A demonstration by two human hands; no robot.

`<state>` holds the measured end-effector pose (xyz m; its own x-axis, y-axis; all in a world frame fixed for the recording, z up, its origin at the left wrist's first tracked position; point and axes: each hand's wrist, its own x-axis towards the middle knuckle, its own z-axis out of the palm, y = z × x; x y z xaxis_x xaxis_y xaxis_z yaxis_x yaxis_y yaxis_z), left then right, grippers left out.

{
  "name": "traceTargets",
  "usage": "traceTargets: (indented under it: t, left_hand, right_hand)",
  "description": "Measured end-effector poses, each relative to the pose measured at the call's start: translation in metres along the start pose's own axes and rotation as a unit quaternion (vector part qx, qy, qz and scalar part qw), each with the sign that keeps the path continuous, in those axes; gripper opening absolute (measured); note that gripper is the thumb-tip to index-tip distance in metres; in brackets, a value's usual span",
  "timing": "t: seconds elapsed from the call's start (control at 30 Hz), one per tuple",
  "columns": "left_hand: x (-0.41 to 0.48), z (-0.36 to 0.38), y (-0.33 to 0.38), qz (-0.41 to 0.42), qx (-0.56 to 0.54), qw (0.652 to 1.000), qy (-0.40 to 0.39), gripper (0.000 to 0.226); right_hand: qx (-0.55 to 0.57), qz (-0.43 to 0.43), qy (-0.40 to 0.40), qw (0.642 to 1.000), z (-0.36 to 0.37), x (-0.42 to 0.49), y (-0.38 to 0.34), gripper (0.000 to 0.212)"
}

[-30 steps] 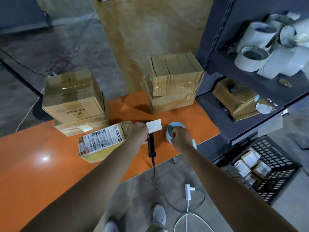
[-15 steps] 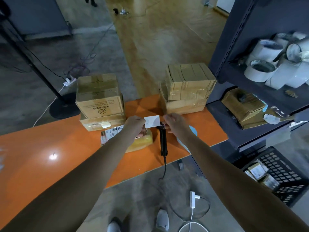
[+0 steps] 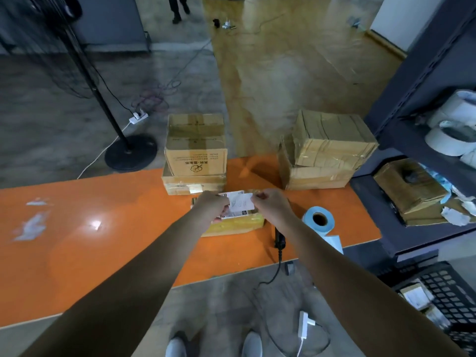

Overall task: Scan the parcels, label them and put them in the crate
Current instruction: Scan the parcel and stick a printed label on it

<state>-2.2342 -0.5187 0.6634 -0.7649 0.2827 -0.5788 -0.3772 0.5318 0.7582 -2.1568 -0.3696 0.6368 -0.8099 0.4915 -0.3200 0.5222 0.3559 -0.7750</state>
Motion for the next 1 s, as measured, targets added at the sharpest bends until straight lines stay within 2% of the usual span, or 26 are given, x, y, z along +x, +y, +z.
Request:
traceTargets:
  t: [0.17,0.3,0.4,0.47,0.5,0.63,0.77,0.87,0.93,1.0]
  left_hand:
    - [0.011,0.006,-0.008,-0.039,-0.009,0.999,-0.003,0.015]
    - [0.019,0.016,-0.011,-0.046,0.021,0.999,-0.012,0.01]
    - [0.027,0.022,-0.014,-0.047,0.036,0.998,-0.018,0.018]
    - [0.029,0.023,-0.015,-0.041,0.044,0.998,-0.017,0.012]
    - [0.03,0.023,-0.015,-0.036,0.051,0.998,-0.014,0.011]
    - [0.032,0.026,-0.018,0.018,0.092,0.996,-0.001,0.033]
    - [0.028,0.03,-0.023,0.08,0.164,0.983,-0.015,0.034]
    - [0.026,0.034,-0.036,0.121,0.213,0.97,0.003,0.026]
    - [0.024,0.035,-0.038,0.126,0.225,0.966,0.027,0.003]
    - [0.022,0.035,-0.037,0.129,0.223,0.965,0.045,0.012]
  right_hand:
    - [-0.113,0.004,0.013,0.994,0.007,0.011,0.001,0.024]
    - [-0.146,0.013,0.014,0.989,0.012,0.016,0.006,0.026]
    - [-0.17,0.015,0.02,0.985,0.015,0.019,0.009,0.029]
    - [-0.175,0.015,0.027,0.984,0.017,0.021,0.011,0.034]
    - [-0.177,0.014,0.03,0.984,0.018,0.021,0.012,0.035]
    - [-0.189,0.007,0.05,0.981,0.02,0.022,0.014,0.032]
    - [-0.203,0.0,0.071,0.977,0.023,0.021,0.019,0.024]
    - [-0.205,-0.002,0.075,0.976,0.027,0.021,0.022,0.019]
    - [-0.202,-0.002,0.076,0.976,0.028,0.022,0.024,0.018]
    - [-0.203,-0.004,0.083,0.976,0.029,0.022,0.025,0.017]
